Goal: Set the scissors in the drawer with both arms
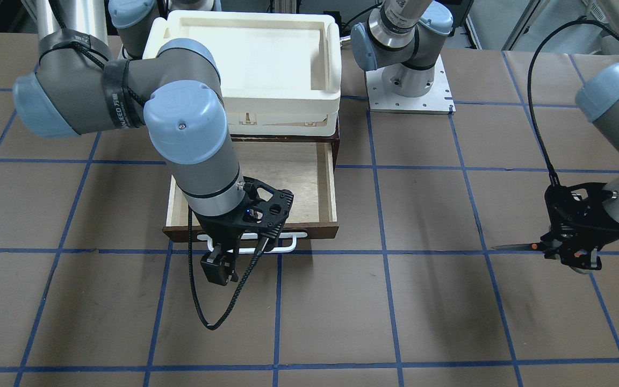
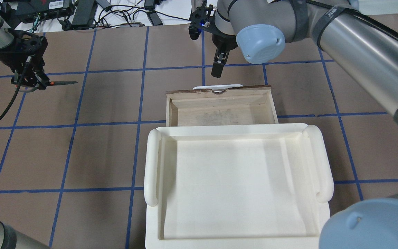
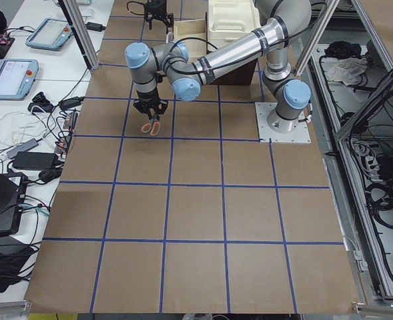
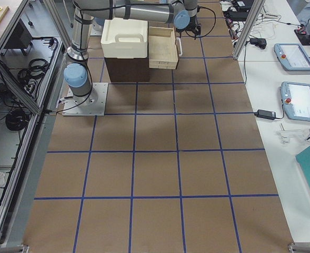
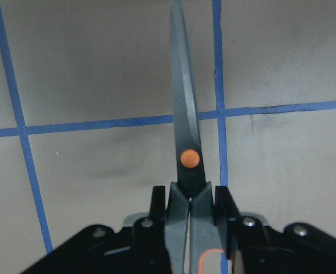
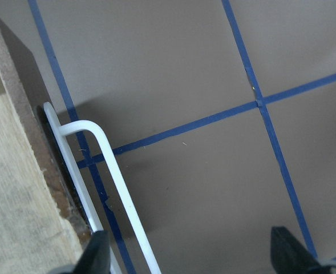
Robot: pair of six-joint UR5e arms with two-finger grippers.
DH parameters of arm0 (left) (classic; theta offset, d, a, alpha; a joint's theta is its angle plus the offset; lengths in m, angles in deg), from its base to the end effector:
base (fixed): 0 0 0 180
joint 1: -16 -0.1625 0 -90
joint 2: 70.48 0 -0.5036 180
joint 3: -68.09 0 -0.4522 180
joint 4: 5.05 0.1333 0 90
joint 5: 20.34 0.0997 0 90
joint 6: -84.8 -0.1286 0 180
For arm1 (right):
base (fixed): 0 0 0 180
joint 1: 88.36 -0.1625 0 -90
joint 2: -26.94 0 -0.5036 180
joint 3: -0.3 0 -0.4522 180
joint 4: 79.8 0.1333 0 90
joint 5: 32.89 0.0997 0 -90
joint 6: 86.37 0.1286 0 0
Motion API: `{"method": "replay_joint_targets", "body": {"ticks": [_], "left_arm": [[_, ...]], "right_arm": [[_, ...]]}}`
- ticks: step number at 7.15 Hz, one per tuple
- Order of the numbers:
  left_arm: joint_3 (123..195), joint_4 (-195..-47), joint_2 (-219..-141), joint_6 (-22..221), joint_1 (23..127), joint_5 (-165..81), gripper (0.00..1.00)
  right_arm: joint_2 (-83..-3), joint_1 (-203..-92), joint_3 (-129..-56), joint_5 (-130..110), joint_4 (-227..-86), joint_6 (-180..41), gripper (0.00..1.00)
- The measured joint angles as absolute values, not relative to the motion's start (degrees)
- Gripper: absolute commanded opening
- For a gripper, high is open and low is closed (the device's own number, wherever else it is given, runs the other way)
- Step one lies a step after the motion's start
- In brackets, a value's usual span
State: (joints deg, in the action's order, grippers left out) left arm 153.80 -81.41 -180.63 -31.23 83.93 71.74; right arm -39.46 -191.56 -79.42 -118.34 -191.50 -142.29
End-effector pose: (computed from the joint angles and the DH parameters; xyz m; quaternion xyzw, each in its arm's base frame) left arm 0.1450 -0.6999 0.3794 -0.7311 -0.6818 -0.0239 0.0116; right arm 0.3130 -0.7061 0.4075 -0.5677 0.8190 -0.0824 0.0103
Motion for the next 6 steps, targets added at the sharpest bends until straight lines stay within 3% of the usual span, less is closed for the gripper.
{"method": "replay_joint_targets", "body": {"ticks": [6], "left_arm": [[153.76,-82.71,-179.45,-22.53,95.51,70.5,0.0]], "right_arm": [[-48.23,-185.73,-81.48,-119.05,-184.91,-118.78,1.0]]}}
